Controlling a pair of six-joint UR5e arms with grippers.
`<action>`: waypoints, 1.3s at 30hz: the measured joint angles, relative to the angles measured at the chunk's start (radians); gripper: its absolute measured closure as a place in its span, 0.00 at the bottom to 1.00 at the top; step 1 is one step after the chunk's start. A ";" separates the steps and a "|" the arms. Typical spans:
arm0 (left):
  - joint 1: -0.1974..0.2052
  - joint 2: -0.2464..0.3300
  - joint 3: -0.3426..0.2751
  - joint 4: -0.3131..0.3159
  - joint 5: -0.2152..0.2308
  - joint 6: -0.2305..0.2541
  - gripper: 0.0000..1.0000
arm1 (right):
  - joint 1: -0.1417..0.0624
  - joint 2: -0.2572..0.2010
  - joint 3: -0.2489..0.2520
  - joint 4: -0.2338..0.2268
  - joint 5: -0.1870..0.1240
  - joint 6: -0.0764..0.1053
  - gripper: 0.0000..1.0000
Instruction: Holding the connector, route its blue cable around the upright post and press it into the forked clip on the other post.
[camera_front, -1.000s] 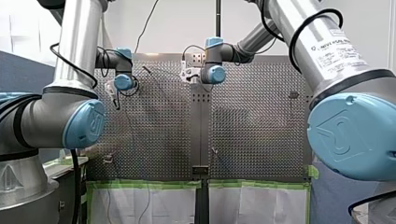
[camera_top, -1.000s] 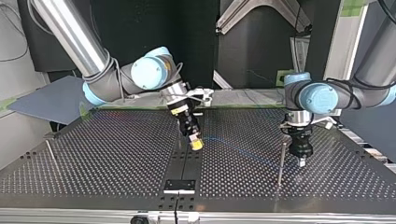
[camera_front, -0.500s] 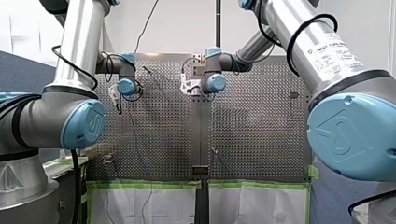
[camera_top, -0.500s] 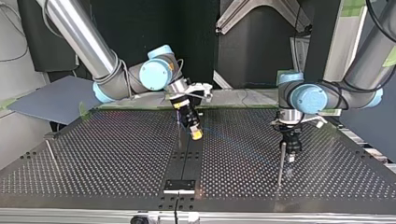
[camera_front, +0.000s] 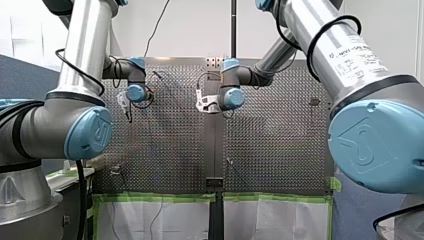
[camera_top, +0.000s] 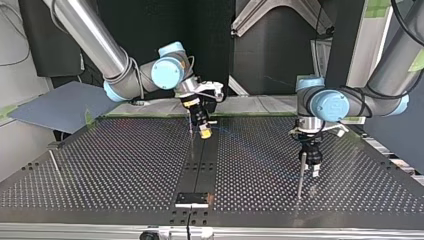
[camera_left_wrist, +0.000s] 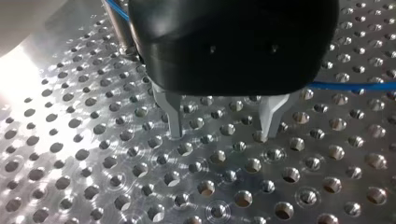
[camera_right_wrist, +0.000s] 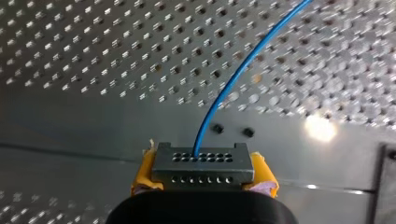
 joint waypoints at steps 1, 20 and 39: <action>0.000 0.000 0.000 0.000 -0.002 -0.008 0.15 | -0.001 0.000 0.007 -0.006 0.007 -0.001 1.00; 0.008 -0.024 0.001 0.023 0.037 -0.087 0.07 | -0.029 0.000 0.171 -0.122 0.169 -0.059 1.00; 0.011 -0.025 0.002 0.027 0.047 -0.100 0.07 | -0.142 0.002 0.333 -0.284 0.279 -0.041 1.00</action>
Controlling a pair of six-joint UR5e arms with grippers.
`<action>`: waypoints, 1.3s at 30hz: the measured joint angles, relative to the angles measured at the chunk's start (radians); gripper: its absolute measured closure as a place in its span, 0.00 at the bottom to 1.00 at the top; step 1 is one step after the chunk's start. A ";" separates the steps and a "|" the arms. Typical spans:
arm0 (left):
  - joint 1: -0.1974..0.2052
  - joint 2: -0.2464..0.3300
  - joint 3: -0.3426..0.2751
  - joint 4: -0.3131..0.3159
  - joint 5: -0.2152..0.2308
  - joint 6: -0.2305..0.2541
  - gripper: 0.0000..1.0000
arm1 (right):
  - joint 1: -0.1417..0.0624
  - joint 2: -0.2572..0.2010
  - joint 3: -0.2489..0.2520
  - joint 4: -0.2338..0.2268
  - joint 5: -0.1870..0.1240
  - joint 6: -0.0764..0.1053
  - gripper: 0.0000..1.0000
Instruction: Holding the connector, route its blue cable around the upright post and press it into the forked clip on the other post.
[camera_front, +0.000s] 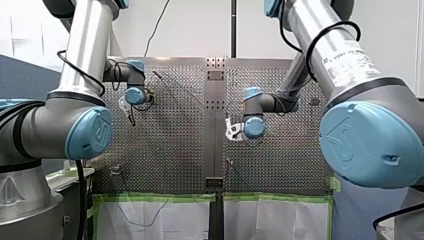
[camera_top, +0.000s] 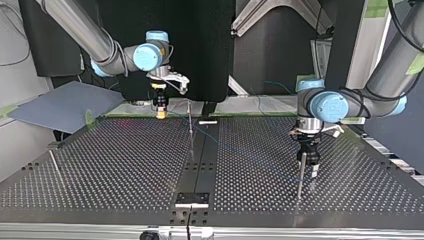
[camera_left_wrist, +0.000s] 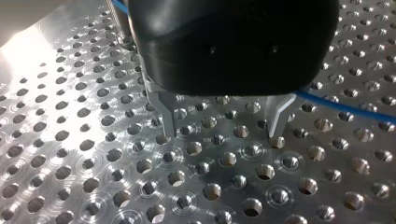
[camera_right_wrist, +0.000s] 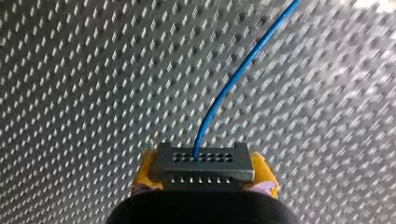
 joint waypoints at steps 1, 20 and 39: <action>0.000 0.000 0.000 0.000 0.000 0.000 0.07 | -0.007 0.000 0.007 -0.007 0.000 0.002 1.00; -0.002 0.000 0.000 -0.002 0.002 0.000 0.07 | -0.154 0.086 0.162 -0.162 -0.005 0.042 1.00; -0.009 0.000 0.000 -0.064 -0.023 0.018 0.07 | -0.170 0.230 0.277 -0.289 -0.008 0.048 1.00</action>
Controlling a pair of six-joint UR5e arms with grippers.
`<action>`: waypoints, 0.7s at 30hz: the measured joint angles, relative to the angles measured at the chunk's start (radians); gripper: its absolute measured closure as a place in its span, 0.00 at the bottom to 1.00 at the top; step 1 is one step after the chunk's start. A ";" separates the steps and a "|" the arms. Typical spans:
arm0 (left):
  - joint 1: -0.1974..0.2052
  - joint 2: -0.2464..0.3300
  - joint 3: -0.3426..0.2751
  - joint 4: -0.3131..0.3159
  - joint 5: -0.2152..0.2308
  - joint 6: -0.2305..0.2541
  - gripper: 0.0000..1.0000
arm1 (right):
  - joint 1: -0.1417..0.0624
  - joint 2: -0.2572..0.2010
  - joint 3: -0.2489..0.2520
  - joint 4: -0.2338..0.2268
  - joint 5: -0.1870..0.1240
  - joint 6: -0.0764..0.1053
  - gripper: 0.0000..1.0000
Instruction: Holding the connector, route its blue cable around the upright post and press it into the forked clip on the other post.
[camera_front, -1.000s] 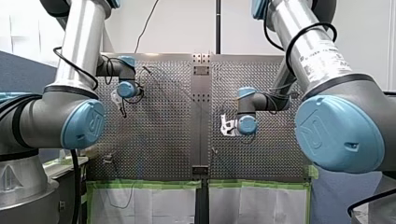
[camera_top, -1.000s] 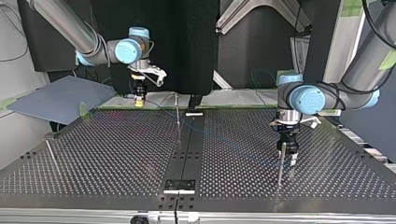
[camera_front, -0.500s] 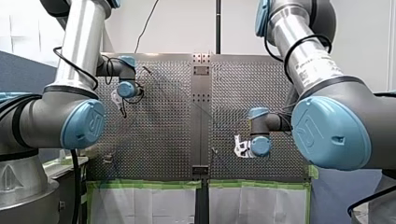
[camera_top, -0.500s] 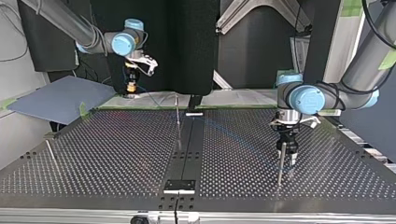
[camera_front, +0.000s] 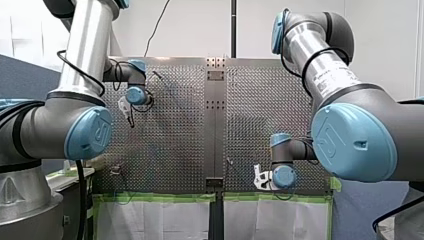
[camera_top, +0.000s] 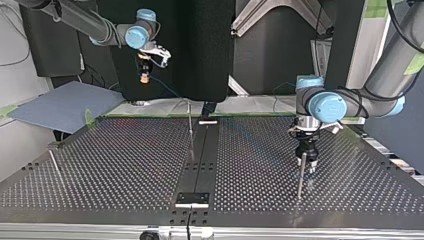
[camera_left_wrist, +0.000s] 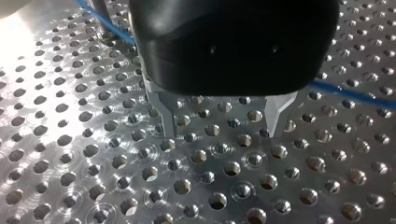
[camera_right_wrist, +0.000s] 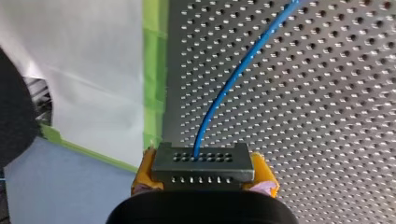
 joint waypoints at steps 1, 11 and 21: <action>0.001 0.000 0.000 0.000 0.000 0.000 0.07 | -0.001 0.007 0.001 -0.004 -0.002 0.000 1.00; 0.005 0.000 0.000 0.002 0.000 -0.001 0.07 | -0.013 0.099 0.001 -0.057 -0.064 -0.004 1.00; 0.005 0.000 0.000 0.003 0.002 -0.002 0.07 | -0.020 0.123 -0.012 -0.081 -0.149 -0.037 1.00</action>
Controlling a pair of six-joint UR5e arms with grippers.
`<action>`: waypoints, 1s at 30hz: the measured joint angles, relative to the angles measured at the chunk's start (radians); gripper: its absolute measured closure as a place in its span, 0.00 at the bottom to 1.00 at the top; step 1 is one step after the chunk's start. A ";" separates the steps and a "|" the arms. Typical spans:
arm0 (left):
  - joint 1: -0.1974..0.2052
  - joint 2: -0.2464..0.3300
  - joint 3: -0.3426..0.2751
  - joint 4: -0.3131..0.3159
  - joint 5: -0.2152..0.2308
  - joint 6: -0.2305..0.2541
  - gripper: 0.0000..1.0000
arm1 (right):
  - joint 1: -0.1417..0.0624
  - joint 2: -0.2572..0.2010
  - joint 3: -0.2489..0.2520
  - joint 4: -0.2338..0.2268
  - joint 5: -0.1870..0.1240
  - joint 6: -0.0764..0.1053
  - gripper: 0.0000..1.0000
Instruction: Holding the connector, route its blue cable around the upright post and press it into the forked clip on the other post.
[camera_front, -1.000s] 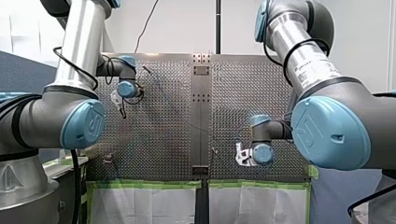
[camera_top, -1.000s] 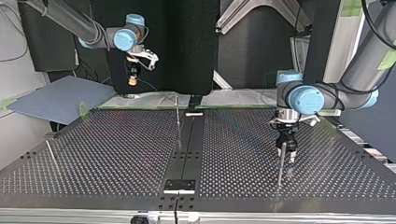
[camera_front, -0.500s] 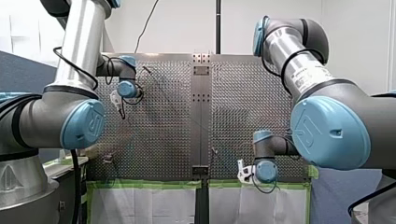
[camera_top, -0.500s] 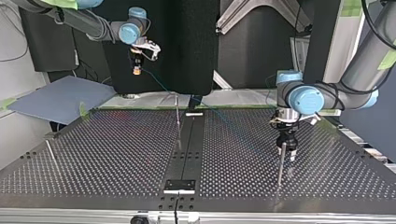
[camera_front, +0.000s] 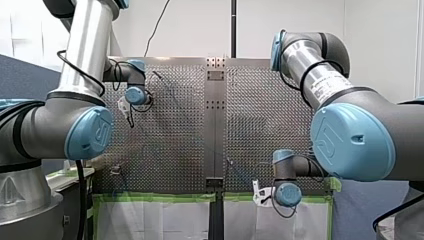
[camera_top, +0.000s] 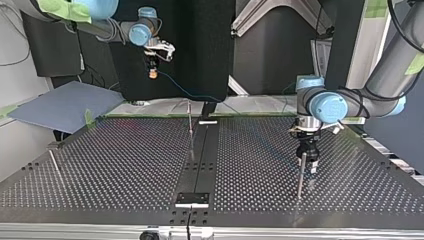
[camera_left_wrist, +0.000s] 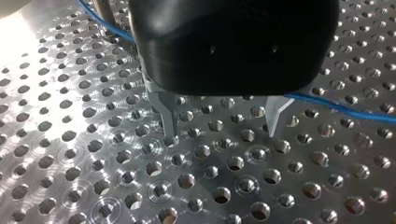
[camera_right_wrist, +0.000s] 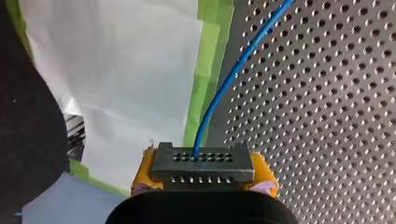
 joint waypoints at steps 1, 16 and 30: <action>0.000 0.000 0.000 0.000 0.000 0.000 0.07 | -0.001 0.000 -0.005 0.003 -0.007 -0.007 1.00; 0.002 0.000 0.000 -0.001 0.002 -0.007 0.07 | 0.016 -0.080 -0.008 0.047 -0.110 -0.098 1.00; 0.002 0.000 0.000 -0.004 0.002 -0.007 0.07 | 0.000 -0.101 0.003 0.000 -0.112 -0.084 1.00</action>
